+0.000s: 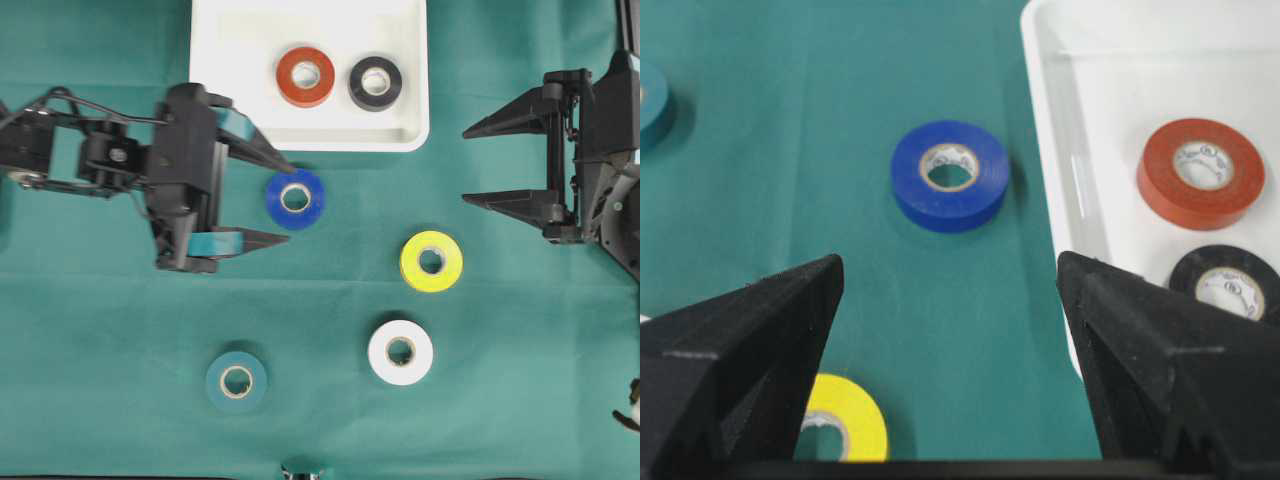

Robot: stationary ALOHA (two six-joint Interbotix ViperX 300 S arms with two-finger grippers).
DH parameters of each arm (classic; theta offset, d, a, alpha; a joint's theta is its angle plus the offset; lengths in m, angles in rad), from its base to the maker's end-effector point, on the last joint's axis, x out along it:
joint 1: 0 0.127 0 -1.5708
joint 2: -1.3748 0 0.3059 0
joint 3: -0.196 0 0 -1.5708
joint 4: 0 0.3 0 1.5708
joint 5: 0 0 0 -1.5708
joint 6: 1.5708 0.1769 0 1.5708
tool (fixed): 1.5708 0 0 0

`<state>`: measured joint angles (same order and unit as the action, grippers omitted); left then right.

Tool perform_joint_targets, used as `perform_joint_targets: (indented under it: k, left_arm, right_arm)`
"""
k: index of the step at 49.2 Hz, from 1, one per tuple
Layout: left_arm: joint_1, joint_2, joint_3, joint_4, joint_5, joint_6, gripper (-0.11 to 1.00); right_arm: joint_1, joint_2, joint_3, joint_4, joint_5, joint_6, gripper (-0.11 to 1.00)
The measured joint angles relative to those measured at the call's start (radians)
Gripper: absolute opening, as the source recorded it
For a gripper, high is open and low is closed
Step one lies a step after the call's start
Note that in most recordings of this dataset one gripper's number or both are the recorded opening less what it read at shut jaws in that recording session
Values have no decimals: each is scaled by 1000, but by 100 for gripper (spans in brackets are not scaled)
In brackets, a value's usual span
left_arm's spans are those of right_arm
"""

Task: Pick up the tape from a random location and place it into the white case.
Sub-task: 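Move the open left gripper toward the blue tape roll, then lower the left gripper over the blue tape roll and close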

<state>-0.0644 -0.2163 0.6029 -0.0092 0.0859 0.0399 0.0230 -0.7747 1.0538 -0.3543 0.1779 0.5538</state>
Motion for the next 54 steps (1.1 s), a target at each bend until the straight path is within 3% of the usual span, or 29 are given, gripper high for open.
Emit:
perform_joint_targets:
  k: [11, 36, 44, 54]
  left_arm:
    - [21, 37, -44, 2, 0, 0, 99]
    - [25, 38, -44, 0, 29, -5, 99]
    - [25, 43, -58, 0, 106, -8, 99]
    - [26, 64, -132, 2, 291, -8, 99]
  right_arm:
    - [0, 2, 0, 2, 0, 0, 82]
    - [0, 2, 0, 2, 2, -3, 82]
    - [0, 2, 0, 0, 5, -3, 82]
    - [0, 2, 0, 2, 11, -3, 82]
